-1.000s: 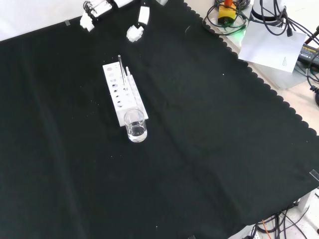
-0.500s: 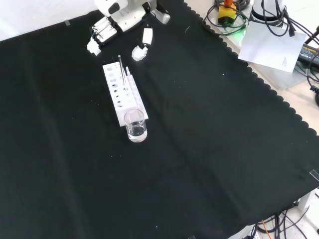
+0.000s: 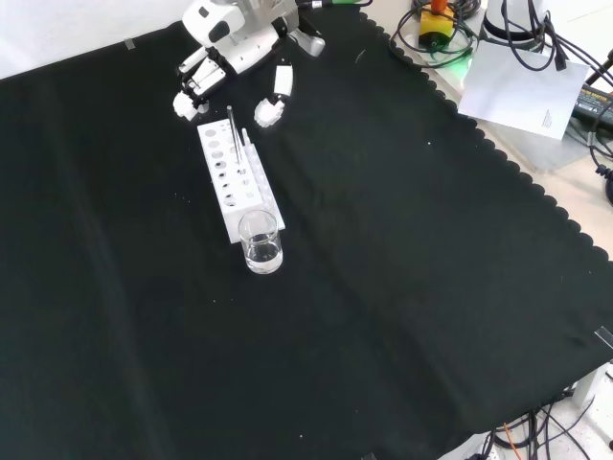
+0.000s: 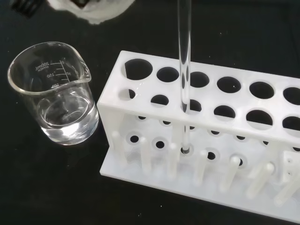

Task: Take the glass rod from the white test tube rack.

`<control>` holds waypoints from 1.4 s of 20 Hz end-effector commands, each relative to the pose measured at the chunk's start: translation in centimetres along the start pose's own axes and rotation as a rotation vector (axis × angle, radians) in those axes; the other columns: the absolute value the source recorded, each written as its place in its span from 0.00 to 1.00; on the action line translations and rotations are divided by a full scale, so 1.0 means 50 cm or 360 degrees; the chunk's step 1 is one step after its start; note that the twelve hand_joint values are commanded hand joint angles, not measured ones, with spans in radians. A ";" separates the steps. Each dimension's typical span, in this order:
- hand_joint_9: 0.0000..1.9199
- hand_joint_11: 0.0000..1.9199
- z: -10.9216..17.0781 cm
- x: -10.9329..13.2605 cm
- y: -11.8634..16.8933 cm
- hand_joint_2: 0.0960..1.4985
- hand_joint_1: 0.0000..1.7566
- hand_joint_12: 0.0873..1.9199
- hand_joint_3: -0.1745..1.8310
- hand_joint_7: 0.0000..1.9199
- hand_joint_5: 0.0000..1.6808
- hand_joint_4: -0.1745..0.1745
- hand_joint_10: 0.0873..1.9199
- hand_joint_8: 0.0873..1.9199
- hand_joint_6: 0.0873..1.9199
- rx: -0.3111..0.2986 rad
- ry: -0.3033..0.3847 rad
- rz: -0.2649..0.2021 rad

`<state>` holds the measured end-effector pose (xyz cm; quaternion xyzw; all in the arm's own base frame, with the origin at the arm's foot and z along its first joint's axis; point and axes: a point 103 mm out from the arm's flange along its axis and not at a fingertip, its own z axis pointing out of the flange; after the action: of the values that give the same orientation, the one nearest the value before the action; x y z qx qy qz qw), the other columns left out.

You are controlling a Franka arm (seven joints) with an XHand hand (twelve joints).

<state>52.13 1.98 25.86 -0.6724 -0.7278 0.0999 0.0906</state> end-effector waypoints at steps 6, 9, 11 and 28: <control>0.35 0.08 0.023 -0.016 0.006 0.49 0.46 0.74 0.43 0.23 0.18 0.00 0.47 0.52 0.01 -0.0025 0.0071 -0.0005; 0.36 0.10 0.027 -0.015 0.014 0.51 0.47 0.73 0.42 0.23 0.22 0.00 0.47 0.52 0.10 -0.0011 0.0067 -0.0012; 0.37 0.11 0.033 -0.016 0.022 0.52 0.47 0.73 0.42 0.24 0.19 0.00 0.46 0.51 0.21 0.0019 0.0045 0.0025; 0.54 0.51 0.039 -0.008 0.042 0.55 0.54 0.63 0.44 0.37 0.29 0.00 0.53 0.53 0.57 0.0015 -0.0019 -0.0012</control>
<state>53.42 1.01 23.22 -0.6713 -0.7274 0.1040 0.0972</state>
